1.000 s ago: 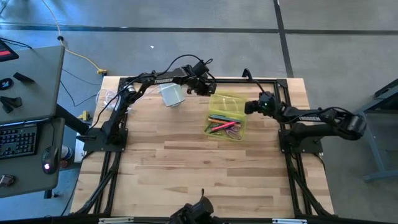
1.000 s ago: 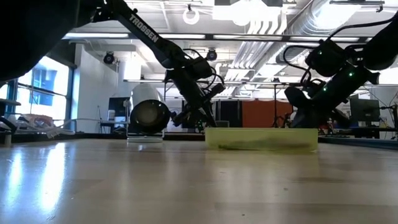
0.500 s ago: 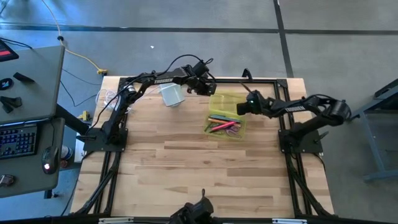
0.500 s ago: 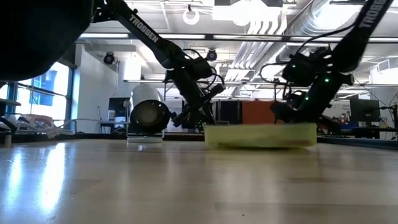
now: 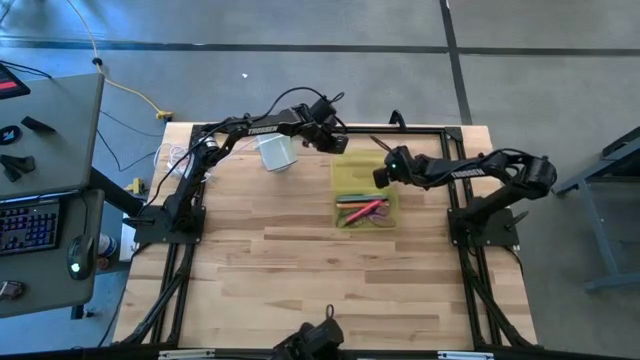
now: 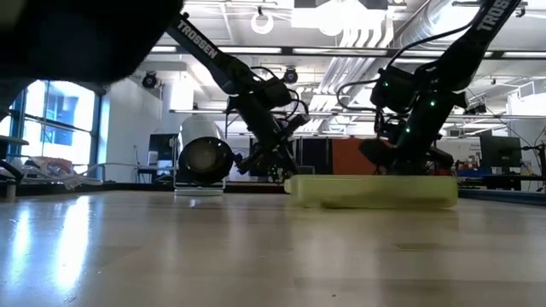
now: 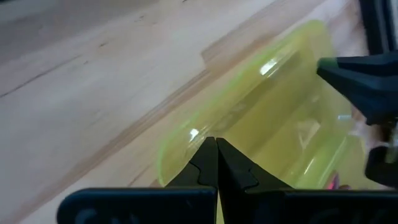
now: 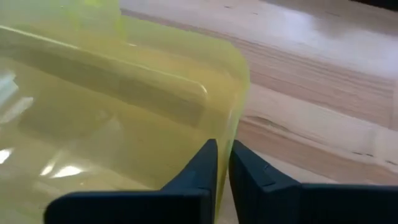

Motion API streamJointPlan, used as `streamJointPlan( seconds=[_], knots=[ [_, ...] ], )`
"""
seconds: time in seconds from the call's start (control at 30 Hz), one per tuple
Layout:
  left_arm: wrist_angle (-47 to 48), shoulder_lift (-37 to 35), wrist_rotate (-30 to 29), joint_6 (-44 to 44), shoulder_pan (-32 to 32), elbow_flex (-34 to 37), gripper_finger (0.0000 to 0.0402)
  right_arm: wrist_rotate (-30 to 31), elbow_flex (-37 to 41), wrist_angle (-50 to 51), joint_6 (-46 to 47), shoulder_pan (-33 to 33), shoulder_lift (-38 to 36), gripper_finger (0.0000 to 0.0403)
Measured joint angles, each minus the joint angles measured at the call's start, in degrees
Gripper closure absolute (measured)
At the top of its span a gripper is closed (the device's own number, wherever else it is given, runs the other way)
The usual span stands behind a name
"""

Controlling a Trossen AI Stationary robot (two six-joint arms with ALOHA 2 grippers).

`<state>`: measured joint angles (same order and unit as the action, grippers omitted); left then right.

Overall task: Pick & place school supplies into a supply box
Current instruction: Close the supply box

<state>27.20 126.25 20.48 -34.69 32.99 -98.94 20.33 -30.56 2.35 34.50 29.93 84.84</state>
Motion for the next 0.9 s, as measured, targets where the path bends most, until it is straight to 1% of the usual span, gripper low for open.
streamJointPlan(
  seconds=[0.1, 0.17, 0.27, 0.53, 0.67, 0.9],
  knots=[
    [-0.51, -0.99, 0.32, 1.50, 0.00, 0.07, 0.0373, 4.21, 0.81, 0.33, -0.04, -2.32, -0.04, 0.0394],
    [-0.76, -2.32, -0.50, 2.71, -0.05, 0.07, 0.0373, 9.48, 1.50, 0.44, -0.02, -4.34, -0.06, 0.0400],
    [-0.77, -4.56, -2.96, 3.79, -0.13, 0.07, 0.0373, 16.68, 2.32, 0.36, -0.06, -7.66, -0.07, 0.0398],
    [-1.14, -10.17, -7.89, 4.50, -1.18, -0.04, 0.0373, 26.94, 3.43, -0.22, 4.08, -16.19, -0.09, 0.0401],
    [-0.94, -10.73, -7.82, 4.50, -1.18, -0.02, 0.0373, 34.74, 3.47, -0.51, 4.53, -21.03, -0.09, 0.0399],
    [0.16, -10.75, -6.00, 4.45, -1.14, -0.02, 0.0373, 47.94, 3.47, -0.70, 6.02, -29.41, -0.09, 0.0400]
  ],
)
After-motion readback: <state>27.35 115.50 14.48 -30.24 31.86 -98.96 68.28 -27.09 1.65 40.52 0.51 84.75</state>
